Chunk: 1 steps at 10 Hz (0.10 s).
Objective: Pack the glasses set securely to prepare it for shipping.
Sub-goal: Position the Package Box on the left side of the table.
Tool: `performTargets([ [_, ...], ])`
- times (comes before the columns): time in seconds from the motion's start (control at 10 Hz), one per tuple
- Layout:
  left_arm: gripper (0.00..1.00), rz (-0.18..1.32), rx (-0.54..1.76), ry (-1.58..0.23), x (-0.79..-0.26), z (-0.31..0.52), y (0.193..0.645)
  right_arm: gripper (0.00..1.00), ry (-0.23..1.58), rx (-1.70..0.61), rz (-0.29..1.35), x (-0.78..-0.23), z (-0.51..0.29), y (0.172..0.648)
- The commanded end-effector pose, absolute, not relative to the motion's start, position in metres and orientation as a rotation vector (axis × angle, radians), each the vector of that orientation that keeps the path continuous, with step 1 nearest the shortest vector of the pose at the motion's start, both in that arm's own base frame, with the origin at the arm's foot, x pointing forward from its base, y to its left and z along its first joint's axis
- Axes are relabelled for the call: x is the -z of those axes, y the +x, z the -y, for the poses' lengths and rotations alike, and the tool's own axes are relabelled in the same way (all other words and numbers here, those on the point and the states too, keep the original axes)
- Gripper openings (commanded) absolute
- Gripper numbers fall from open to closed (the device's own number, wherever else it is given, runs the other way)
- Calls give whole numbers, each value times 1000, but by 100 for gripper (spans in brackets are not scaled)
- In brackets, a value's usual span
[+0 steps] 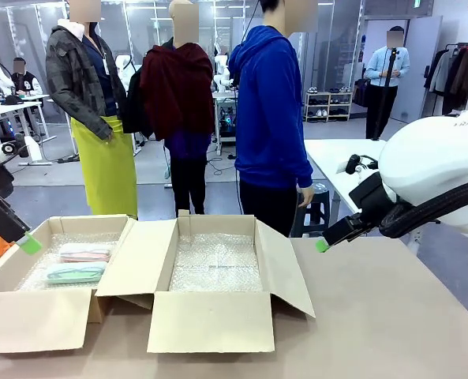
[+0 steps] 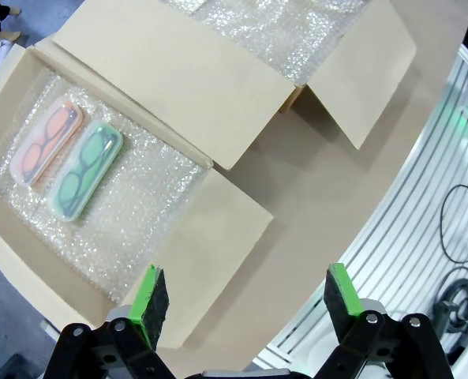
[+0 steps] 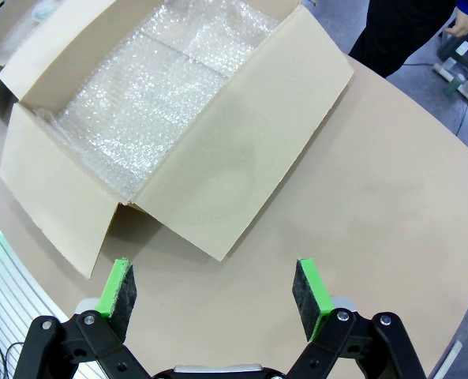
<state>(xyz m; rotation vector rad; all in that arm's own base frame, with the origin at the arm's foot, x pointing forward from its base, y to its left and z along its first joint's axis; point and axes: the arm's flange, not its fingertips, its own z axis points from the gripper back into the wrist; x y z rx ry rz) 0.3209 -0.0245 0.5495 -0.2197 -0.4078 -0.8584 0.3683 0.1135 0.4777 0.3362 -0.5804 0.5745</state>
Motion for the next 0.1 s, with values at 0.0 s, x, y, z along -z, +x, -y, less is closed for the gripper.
performTargets([
  [0.0, 100, 406, 840, -197, -553, 25, 319, 100, 338, -588, 593, -478, -114, 369],
])
